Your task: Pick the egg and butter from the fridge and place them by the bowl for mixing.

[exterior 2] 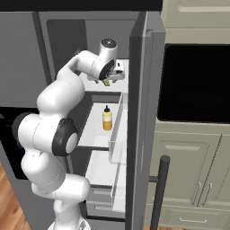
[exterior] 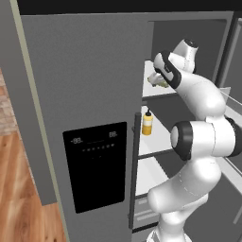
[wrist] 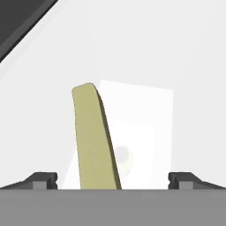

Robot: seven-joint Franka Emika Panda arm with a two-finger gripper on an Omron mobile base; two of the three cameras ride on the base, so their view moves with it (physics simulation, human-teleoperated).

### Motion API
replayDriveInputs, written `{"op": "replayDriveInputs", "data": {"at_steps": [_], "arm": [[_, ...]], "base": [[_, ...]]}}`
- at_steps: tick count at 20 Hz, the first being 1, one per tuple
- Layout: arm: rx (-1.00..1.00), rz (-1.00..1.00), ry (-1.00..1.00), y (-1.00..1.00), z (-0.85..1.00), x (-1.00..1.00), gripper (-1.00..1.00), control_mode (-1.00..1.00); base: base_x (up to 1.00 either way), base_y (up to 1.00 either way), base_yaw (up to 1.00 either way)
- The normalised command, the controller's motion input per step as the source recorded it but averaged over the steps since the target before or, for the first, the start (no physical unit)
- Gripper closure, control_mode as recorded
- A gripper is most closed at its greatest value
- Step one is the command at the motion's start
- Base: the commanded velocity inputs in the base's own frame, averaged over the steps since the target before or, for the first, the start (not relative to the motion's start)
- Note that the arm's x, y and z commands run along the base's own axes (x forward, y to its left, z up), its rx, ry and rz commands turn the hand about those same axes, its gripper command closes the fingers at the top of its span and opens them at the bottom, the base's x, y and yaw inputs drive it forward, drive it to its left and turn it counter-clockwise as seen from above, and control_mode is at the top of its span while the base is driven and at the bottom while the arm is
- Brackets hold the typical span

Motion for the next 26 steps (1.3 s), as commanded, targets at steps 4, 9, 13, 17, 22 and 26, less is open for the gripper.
{"op": "replayDriveInputs", "data": {"at_steps": [4,9,13,17,22,26], "arm": [[0.00,0.00,0.00,0.00,-0.17,0.04,-1.00,-1.00],[0.00,0.00,0.00,0.01,-0.18,0.03,-1.00,-1.00],[0.00,0.00,0.00,0.05,-0.31,0.00,1.00,-1.00],[0.00,0.00,0.00,0.00,-0.31,-0.06,1.00,-1.00],[0.00,0.00,0.01,0.05,-0.30,-0.27,1.00,-1.00],[0.00,0.00,0.00,0.21,-0.22,-0.57,1.00,-1.00]], "base": [[0.00,0.00,0.00],[0.00,0.00,0.00],[0.00,0.00,0.00],[0.00,0.00,0.00],[0.00,0.00,0.00],[0.00,0.00,0.00]]}}
